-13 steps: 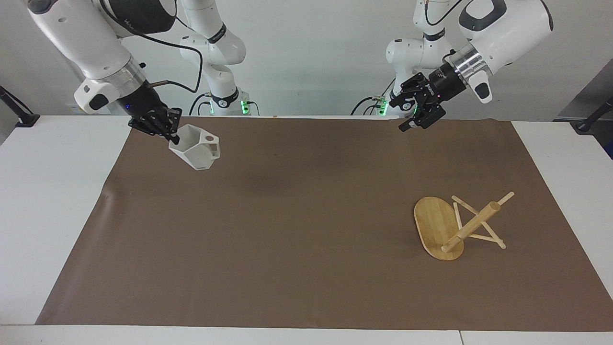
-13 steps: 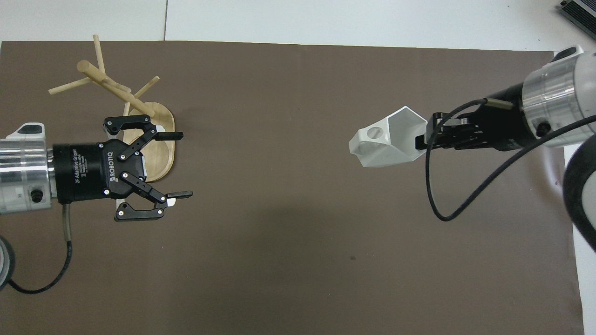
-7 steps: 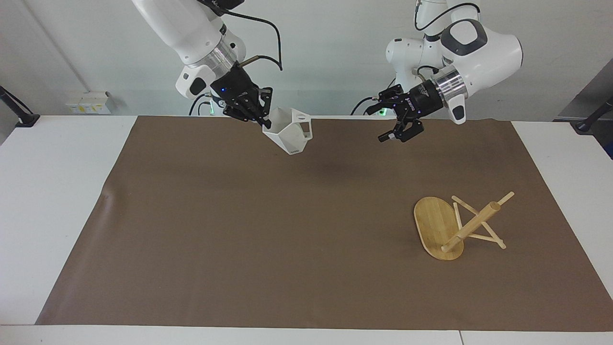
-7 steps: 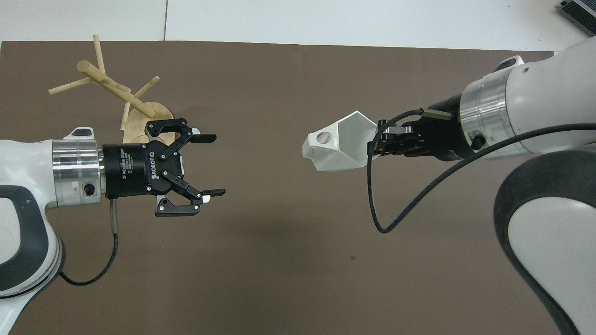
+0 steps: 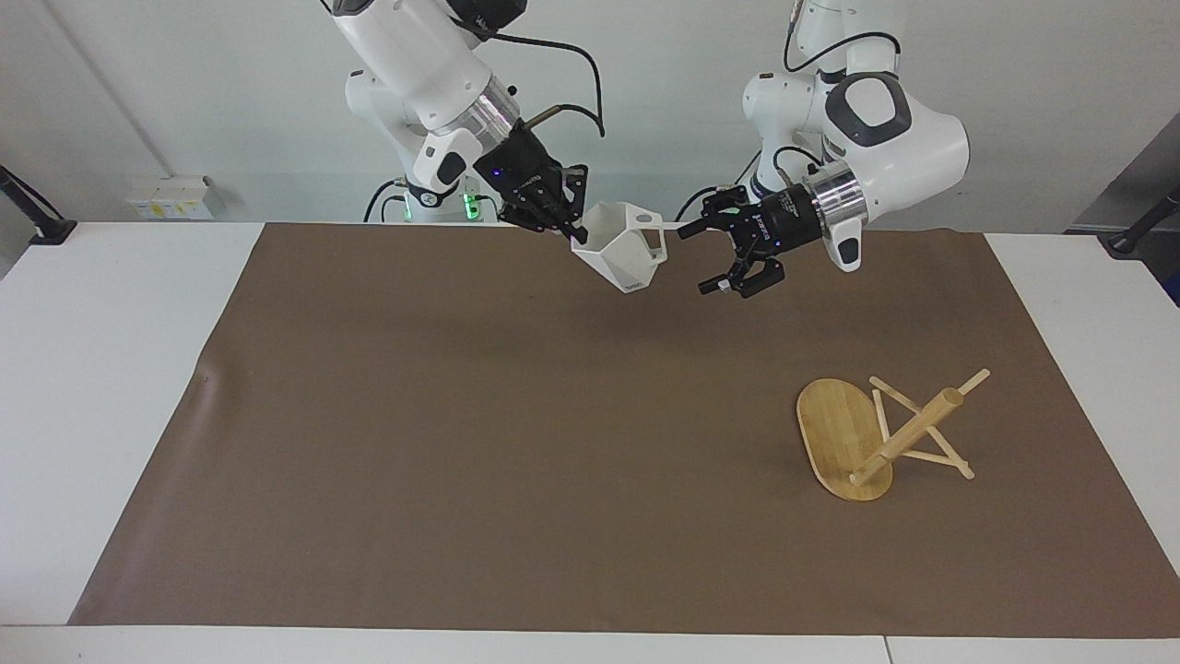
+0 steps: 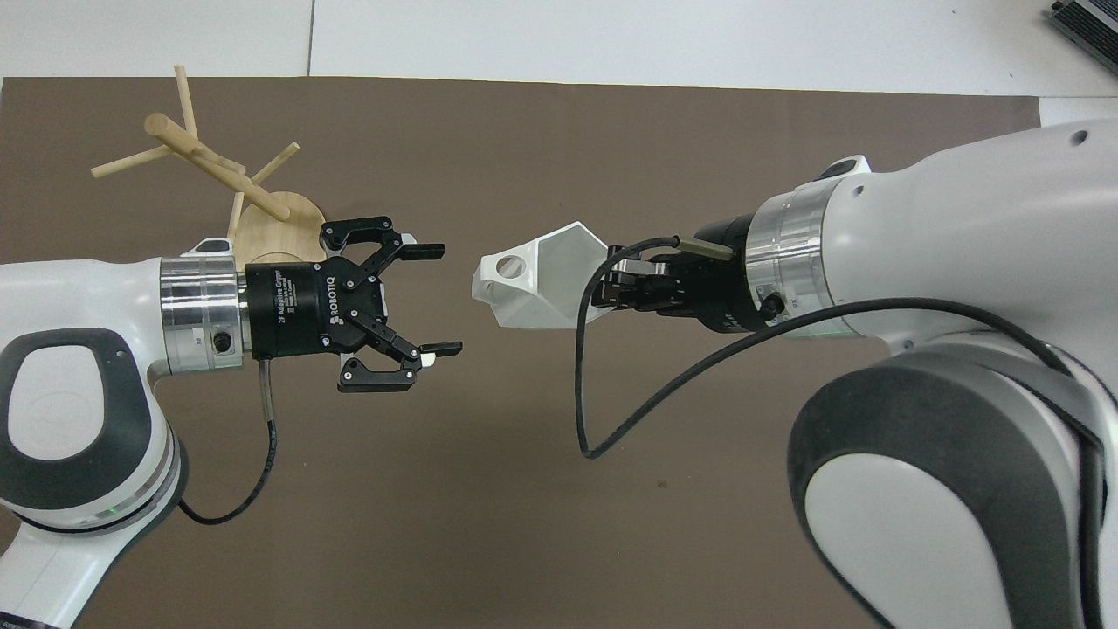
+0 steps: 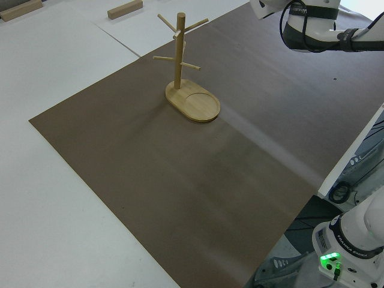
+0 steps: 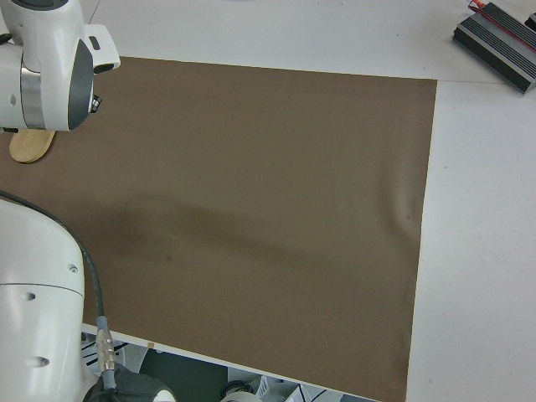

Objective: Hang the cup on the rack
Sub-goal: 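Carry the cup toward the left gripper while the left gripper opens, then close the left gripper on the cup and release the right gripper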

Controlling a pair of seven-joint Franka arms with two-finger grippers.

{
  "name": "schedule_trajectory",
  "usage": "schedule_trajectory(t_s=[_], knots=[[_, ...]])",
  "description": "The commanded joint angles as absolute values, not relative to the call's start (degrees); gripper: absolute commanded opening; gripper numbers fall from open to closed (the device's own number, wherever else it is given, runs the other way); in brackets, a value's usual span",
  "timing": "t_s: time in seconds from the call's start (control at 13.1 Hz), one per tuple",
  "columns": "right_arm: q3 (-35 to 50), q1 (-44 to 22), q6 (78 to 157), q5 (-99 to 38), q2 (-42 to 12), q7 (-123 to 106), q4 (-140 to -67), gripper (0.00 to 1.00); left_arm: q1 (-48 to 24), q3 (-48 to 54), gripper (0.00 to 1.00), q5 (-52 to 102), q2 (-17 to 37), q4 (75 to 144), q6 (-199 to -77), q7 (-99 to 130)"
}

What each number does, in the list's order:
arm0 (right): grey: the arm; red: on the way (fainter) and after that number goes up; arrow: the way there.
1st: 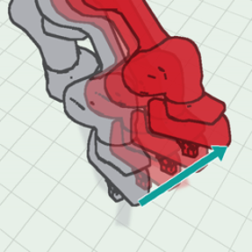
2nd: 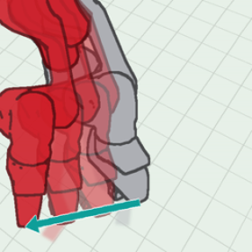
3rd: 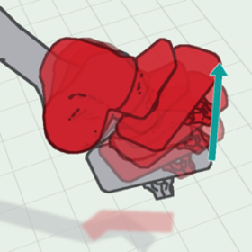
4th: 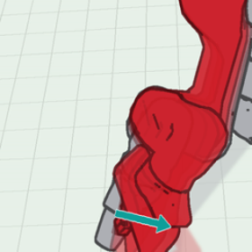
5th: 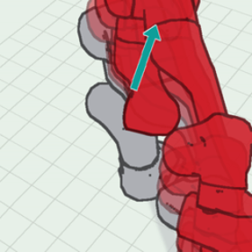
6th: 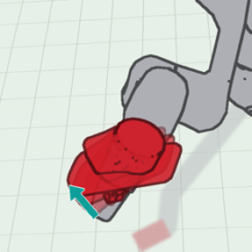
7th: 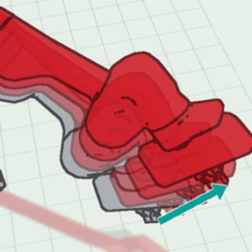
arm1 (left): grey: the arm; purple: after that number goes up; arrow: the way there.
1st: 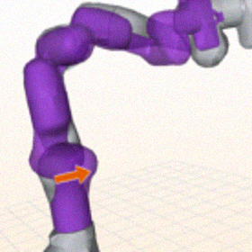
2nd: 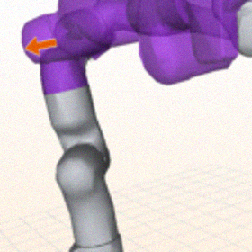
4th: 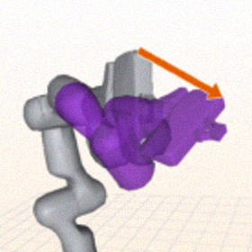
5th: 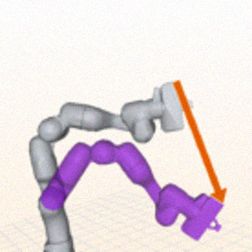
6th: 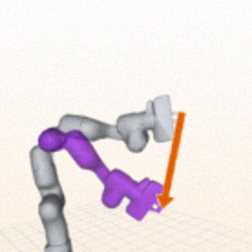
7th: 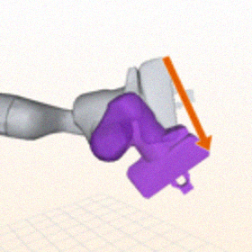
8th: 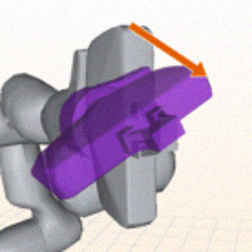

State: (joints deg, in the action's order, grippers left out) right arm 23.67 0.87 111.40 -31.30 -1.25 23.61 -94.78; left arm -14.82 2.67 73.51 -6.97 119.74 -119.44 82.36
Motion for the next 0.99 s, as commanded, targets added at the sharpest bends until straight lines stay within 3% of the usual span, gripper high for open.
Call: schedule_trajectory(t_s=[0.0, 0.92], knots=[[25.39, 1.32, 115.21, -33.4, 0.09, 26.36, -97.2, 0.0, -16.26, 2.2, 1.0, 75.32, -6.33, 120.15, -119.19, 78.24], [27.77, 1.23, 119.62, -33.75, -0.53, 29.09, -98.0, 0.0, -18.46, 2.2, 1.0, 77.17, -6.33, 120.41, -119.44, 74.71]])
